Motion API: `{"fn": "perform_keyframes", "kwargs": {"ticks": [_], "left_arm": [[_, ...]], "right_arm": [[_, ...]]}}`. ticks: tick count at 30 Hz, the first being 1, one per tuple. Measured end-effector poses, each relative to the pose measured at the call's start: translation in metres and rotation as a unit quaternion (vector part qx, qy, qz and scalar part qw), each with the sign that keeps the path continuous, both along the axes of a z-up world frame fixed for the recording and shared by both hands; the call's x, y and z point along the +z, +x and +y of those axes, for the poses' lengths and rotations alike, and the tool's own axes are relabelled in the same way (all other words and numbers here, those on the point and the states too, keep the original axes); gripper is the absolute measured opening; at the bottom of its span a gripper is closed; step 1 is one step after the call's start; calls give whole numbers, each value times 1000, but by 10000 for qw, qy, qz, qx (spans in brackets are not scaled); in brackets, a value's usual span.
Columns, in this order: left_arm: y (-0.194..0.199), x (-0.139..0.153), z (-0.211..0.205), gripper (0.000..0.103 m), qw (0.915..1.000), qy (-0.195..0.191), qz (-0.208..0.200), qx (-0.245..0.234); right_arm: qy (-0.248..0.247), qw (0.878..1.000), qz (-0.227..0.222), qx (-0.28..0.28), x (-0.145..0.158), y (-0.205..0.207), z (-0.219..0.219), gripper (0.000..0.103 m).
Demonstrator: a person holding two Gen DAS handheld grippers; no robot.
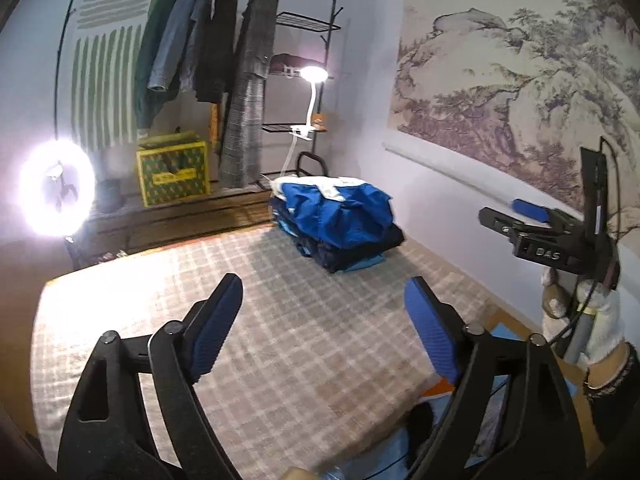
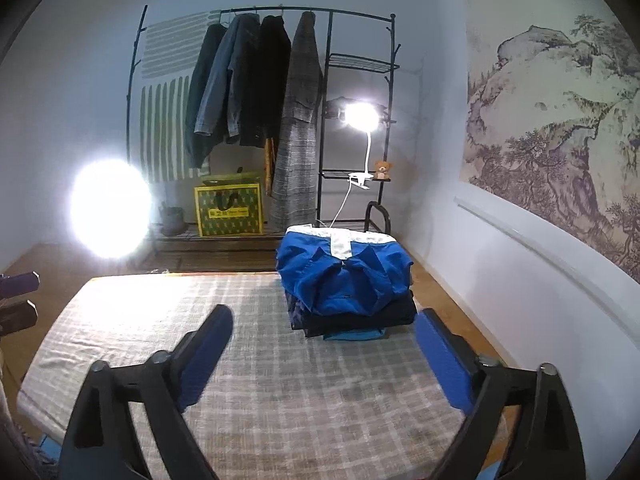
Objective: Fold large clothes
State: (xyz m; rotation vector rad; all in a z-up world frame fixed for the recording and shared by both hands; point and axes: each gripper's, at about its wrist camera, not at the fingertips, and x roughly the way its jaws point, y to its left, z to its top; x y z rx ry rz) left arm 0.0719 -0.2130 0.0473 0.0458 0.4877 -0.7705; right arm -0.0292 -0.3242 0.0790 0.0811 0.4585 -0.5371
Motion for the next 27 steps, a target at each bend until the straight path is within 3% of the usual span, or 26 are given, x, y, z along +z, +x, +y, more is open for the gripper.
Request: {"fn": "perform_keyframes", "kwargs": {"ticks": [2,4,12,27], "left_arm": [[5,-7,-4,98,9999,68,-124,82],[11,-14,-7,102,9998,41,-182,104],[37,-43,-18,103,9987,204,-240,391],[84,-98,-20,103,9956,454,380,722]], "right_arm": [[-48,9999,-73,-78,-4,6,0,103],[-130,9998,-89,-127,-10,16,-1,103],[18,9997,-158,-158,-38,55,-12,103],[92,9997,-3,-213,-77,85,-31,103]]}}
